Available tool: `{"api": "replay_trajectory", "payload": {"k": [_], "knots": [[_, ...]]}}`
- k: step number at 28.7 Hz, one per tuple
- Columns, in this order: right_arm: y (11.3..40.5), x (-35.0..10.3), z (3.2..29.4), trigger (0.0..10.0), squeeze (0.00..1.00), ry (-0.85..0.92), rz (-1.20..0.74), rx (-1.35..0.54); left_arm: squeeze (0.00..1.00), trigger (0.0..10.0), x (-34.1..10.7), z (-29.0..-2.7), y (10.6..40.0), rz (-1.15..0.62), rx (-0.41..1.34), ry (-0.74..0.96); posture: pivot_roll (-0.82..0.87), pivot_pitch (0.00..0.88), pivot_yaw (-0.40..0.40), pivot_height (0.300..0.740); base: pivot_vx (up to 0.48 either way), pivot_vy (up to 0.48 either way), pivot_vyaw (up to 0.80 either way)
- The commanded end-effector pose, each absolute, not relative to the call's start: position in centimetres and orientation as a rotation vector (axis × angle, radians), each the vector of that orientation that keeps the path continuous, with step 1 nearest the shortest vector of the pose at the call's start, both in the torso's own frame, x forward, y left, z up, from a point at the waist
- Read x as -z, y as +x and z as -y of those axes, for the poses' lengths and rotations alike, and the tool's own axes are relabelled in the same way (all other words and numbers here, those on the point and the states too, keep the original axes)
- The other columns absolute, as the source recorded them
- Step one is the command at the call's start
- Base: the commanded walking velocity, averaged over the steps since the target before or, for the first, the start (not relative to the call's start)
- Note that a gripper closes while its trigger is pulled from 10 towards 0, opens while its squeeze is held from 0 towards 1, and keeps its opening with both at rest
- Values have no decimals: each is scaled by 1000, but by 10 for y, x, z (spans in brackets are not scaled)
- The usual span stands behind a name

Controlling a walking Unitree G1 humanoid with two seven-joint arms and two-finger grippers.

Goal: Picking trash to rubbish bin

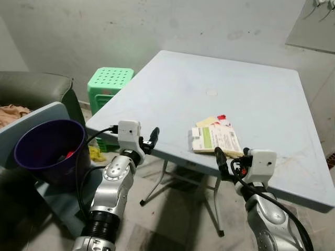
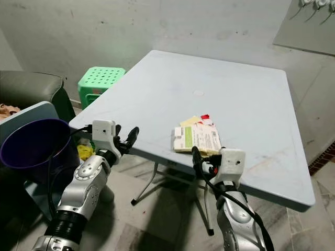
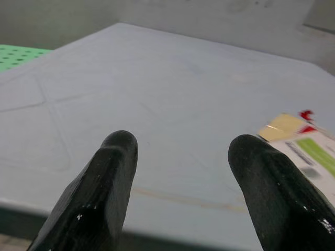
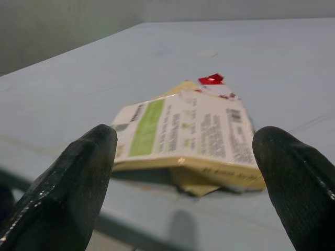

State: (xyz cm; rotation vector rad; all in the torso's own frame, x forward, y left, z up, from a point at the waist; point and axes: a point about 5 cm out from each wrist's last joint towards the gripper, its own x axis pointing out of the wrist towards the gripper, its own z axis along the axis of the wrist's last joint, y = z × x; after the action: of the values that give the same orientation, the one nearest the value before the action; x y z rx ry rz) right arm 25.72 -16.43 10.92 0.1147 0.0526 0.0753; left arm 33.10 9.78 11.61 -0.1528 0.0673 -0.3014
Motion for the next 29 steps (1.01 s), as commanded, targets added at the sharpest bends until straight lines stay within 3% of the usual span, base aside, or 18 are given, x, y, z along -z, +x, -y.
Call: {"api": "replay_trajectory", "payload": {"k": [1, 29], "knots": [[256, -111, 168, 10000, 0, 116, -38, -59, 0, 10000, -123, -89, 331, -35, 330, -155, -153, 0, -10, 740, 0, 0, 0], [279, -114, 182, 10000, 0, 31, -72, 2, 0, 10000, -132, -65, 313, 22, 559, -76, -124, 0, -34, 740, 0, 0, 0]]}}
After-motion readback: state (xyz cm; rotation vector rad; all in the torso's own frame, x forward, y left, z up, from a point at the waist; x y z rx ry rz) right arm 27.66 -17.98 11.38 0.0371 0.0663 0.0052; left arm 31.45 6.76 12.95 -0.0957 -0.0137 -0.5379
